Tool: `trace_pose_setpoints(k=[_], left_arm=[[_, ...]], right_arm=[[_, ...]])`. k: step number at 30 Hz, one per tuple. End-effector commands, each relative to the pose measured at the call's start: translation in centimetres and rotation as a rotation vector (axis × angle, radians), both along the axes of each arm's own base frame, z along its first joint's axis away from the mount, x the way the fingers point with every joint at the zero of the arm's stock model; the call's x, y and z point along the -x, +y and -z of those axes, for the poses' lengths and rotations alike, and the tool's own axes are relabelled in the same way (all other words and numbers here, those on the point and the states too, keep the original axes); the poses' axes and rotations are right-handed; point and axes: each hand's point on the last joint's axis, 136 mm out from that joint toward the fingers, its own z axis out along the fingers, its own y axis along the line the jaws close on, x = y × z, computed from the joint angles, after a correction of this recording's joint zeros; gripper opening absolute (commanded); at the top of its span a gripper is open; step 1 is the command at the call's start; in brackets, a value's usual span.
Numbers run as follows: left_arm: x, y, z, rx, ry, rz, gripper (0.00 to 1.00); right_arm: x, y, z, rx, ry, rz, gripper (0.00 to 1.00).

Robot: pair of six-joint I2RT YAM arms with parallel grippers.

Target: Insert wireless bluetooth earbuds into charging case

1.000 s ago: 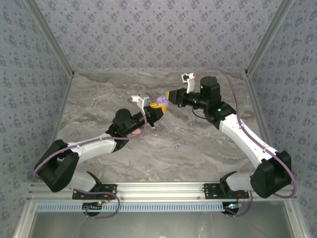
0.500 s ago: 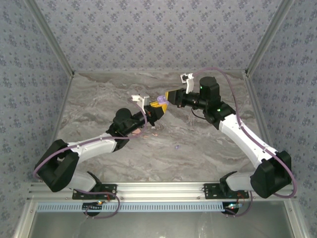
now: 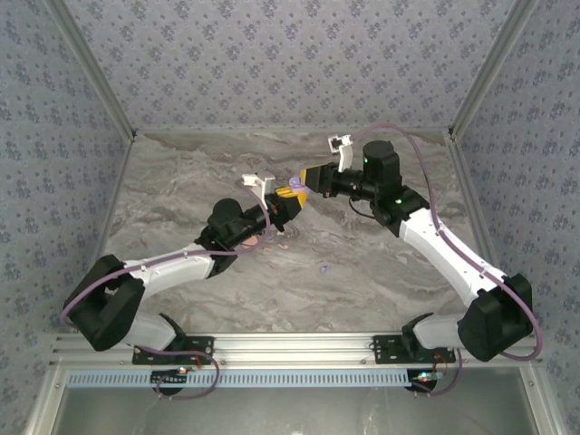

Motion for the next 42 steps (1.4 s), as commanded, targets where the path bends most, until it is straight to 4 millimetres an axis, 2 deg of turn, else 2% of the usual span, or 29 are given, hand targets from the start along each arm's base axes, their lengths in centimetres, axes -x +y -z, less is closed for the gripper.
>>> trace_pose_setpoints(k=[1,22,35,39,42], left_arm=[[0.0,-0.1,-2.5,0.048,-0.049,-0.002,0.12],[-0.3,0.5,-2.6,0.053,-0.048,-0.038,0.11],[-0.2,0.1,-1.8,0.007,-0.046,-0.023,0.11],[-0.5,0.3,-0.9,-0.051,-0.033,-0.049,0.11],[-0.8,0.4,-0.1,-0.112,-0.026,-0.067,0.10]], right_arm=[[0.2,0.4,0.0,0.016,-0.023,-0.016,0.22],[0.8,0.0,1.0,0.067,-0.013,-0.021,0.22],[0.9,-1.0,1.0,0.112,-0.023,0.018,0.42],[0.7,-2.3,1.2,0.162,-0.031,0.087,0.51],[0.2,-3.8,1.3,0.217,-0.011,0.172,0.53]])
